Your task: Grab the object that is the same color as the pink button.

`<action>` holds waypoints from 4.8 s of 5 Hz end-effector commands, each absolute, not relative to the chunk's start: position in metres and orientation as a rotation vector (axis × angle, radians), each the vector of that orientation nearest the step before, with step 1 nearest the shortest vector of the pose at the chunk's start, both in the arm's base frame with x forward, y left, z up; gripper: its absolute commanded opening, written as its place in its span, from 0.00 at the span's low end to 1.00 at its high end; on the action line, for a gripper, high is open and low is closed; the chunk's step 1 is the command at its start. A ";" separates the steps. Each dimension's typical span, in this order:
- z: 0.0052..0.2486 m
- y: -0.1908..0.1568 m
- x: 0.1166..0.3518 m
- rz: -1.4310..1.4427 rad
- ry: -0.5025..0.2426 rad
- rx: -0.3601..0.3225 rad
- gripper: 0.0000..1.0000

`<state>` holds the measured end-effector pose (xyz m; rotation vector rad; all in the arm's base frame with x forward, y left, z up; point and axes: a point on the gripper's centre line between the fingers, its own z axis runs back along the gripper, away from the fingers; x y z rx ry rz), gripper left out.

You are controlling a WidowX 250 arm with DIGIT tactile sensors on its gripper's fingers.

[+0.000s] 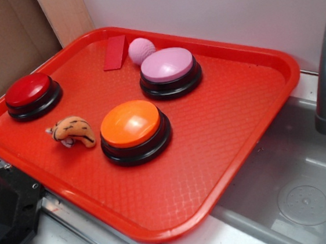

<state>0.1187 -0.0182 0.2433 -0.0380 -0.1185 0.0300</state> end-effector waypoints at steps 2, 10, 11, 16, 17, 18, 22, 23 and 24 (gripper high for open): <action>0.239 -0.014 0.131 -0.006 -0.119 -0.017 1.00; 0.082 0.041 0.349 0.338 -0.373 0.058 1.00; 0.065 0.039 0.345 0.305 -0.372 0.061 1.00; 0.058 0.046 0.355 0.238 -0.389 0.009 0.00; 0.089 0.048 0.346 0.313 -0.366 -0.069 0.00; 0.118 0.052 0.330 0.355 -0.277 -0.114 0.00; 0.169 0.060 0.224 0.397 -0.049 -0.080 0.00; 0.159 0.060 0.224 0.353 -0.031 -0.034 0.00; 0.163 0.069 0.231 0.403 -0.012 -0.025 0.00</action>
